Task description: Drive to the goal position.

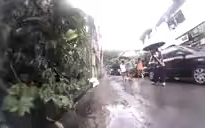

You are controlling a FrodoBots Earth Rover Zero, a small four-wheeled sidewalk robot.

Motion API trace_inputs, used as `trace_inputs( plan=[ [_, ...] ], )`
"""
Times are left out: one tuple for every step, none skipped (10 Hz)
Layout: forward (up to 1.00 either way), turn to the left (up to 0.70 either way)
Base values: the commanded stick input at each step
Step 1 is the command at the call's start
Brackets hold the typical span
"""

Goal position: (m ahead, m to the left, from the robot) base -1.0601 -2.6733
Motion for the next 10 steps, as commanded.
trace_inputs(
  plan=[
    [0.00, 0.00],
    [0.00, 0.00],
    [0.00, 0.00],
    [0.00, 0.00],
    [0.00, 0.00],
    [0.00, 0.00],
    [0.00, 0.00],
    [0.00, -0.68],
    [0.00, -0.99],
    [0.00, -0.99]
  ],
)
